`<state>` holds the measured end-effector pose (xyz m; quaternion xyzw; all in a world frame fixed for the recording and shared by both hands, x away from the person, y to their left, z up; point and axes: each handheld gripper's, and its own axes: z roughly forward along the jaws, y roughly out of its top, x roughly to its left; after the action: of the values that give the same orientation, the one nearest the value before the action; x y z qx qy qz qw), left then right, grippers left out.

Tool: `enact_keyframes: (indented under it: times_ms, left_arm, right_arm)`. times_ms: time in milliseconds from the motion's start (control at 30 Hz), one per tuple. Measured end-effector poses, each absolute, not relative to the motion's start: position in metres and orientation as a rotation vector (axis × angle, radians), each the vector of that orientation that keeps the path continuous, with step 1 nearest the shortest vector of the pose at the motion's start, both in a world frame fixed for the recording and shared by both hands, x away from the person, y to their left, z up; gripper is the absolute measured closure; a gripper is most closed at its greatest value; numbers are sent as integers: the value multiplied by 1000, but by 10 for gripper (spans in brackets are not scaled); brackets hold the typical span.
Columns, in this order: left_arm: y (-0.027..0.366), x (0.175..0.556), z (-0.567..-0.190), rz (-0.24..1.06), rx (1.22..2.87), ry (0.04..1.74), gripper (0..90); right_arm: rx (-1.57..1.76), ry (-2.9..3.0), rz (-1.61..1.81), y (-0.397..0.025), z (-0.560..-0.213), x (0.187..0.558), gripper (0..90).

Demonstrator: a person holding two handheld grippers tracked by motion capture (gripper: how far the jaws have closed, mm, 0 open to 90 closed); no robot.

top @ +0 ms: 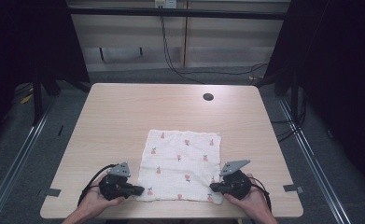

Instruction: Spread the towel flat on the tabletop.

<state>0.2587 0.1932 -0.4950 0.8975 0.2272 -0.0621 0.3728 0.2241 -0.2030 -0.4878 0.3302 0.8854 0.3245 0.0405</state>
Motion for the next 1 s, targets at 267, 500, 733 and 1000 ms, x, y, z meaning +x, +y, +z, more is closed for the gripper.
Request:
enact_keyframes:
  times_ms: [267,500,733,1000]
  left_arm:
    - [201,268,-491,-67,2251,633,641]
    - [194,265,-495,3,2297,579,541]
    - [188,255,-491,64,2368,506,869]
    - [197,247,-493,-74,2336,542,883]
  right_arm:
    - [1000,2713,1022,-204,-490,224,895]
    - [997,2711,1031,-205,-490,224,895]
    - [988,2708,1017,-204,-490,224,895]
    - [999,2730,1008,-208,-487,217,896]
